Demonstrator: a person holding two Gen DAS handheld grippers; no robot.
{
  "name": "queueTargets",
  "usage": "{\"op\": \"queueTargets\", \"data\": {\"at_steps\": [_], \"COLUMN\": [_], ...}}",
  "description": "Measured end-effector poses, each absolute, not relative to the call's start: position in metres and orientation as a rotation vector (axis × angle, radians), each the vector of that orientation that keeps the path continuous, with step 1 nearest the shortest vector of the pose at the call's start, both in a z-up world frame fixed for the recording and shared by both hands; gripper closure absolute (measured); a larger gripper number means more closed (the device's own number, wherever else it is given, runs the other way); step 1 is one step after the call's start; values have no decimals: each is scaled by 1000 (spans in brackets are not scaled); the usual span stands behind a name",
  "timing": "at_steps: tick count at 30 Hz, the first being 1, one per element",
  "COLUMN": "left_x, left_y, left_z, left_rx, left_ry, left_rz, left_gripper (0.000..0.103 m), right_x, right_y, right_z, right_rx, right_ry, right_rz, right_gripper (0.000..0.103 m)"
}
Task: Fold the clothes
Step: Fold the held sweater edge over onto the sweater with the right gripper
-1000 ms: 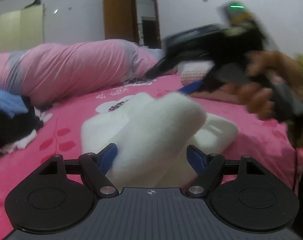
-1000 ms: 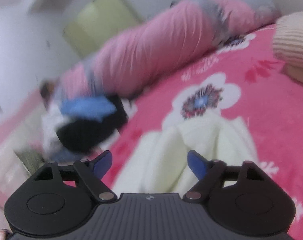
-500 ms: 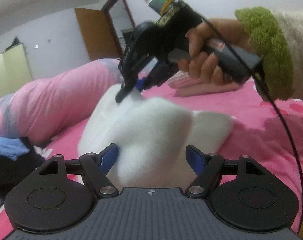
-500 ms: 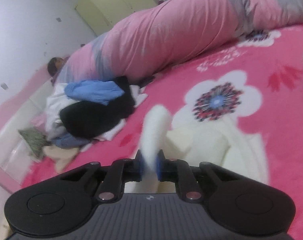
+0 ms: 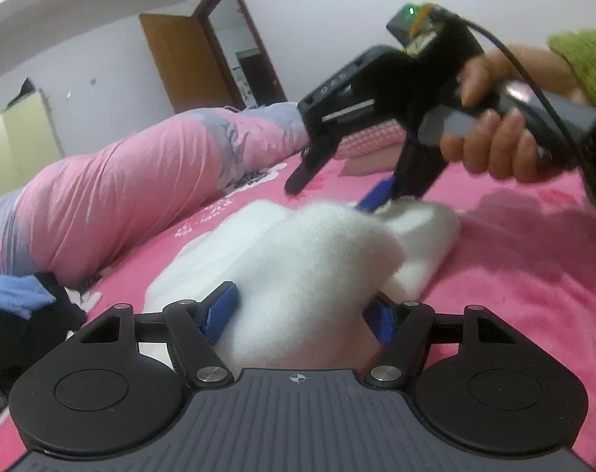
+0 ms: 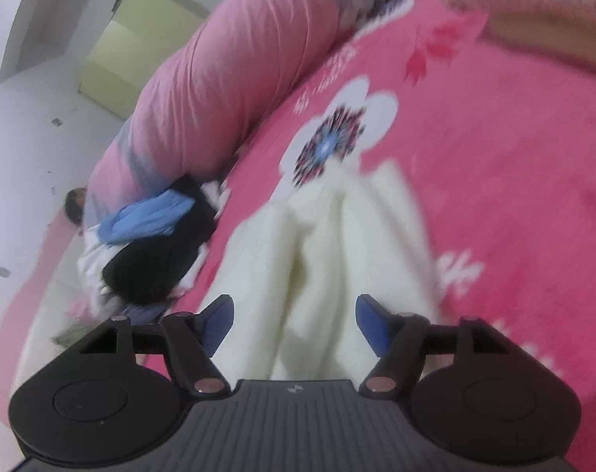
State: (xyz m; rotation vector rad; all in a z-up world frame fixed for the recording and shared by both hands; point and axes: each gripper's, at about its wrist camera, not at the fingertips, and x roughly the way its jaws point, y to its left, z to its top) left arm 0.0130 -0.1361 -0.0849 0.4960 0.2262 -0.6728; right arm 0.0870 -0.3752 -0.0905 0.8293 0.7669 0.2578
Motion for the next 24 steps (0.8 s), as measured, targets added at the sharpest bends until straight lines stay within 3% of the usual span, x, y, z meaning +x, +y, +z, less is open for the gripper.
{"op": "queueTargets", "data": {"at_steps": [2, 6, 20, 24], "left_x": [12, 13, 34, 32], "left_y": [-136, -132, -107, -106], "left_z": [-83, -81, -70, -69], "left_rx": [481, 444, 164, 116], "left_ry": [232, 238, 314, 334], "left_rz": [-672, -684, -709, -712], "left_gripper": [36, 39, 51, 51], "right_x": [97, 103, 121, 133], "right_y": [-367, -359, -334, -327], "right_z": [-92, -89, -80, -83], "right_rx": [805, 789, 796, 799], "right_ry": [802, 846, 952, 959], "right_rz": [253, 240, 233, 236], "right_gripper": [24, 22, 23, 32]}}
